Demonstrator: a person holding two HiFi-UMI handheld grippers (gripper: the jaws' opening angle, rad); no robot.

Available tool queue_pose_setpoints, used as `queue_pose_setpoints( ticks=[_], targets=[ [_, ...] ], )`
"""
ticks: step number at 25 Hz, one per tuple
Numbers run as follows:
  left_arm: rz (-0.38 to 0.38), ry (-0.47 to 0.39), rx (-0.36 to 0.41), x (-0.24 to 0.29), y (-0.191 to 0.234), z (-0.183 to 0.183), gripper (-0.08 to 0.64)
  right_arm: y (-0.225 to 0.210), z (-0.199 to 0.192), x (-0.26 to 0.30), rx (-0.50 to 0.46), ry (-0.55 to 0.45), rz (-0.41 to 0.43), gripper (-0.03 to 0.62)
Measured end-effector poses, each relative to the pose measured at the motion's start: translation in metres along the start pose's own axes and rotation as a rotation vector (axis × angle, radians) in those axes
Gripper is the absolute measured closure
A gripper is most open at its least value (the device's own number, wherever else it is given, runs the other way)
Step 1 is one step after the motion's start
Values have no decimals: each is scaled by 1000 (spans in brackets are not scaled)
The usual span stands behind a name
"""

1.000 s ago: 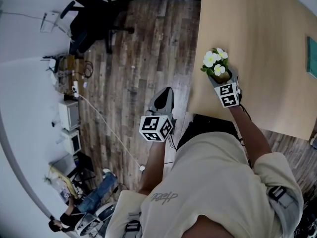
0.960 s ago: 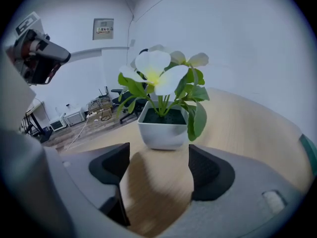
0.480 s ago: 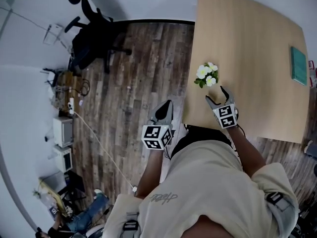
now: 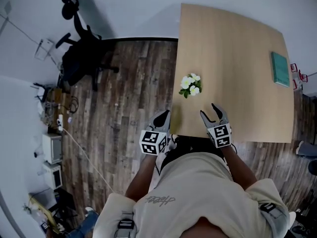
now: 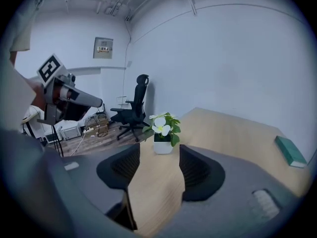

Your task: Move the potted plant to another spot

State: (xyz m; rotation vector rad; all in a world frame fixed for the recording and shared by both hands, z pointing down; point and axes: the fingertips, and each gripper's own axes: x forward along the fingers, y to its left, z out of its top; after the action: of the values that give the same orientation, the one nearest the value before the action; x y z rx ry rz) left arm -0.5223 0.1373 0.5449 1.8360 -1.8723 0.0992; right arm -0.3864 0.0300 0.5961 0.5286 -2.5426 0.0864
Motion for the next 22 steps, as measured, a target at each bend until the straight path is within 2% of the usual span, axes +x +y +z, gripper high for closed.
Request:
queue_pose_setpoints(
  ticks=[3,7,10,15,22],
  targets=[
    [-16,-11,13,5,-13,6,543,-1,10,-14,-4,-31,7,393],
    [3,-33,25,4,-25,17,543,-2,18,-24,-14,-68,51,526],
    [30,-40,25,3,-28,25,543,-3,29,-27,-25,-91,93,589],
    [67,-68,35,1,-40,45,543,-3,48,-36,-61,-137,191,590],
    [101,-129,111,-1,-68,88,543,-20,89,-63,-38,-239,254,591]
  ],
)
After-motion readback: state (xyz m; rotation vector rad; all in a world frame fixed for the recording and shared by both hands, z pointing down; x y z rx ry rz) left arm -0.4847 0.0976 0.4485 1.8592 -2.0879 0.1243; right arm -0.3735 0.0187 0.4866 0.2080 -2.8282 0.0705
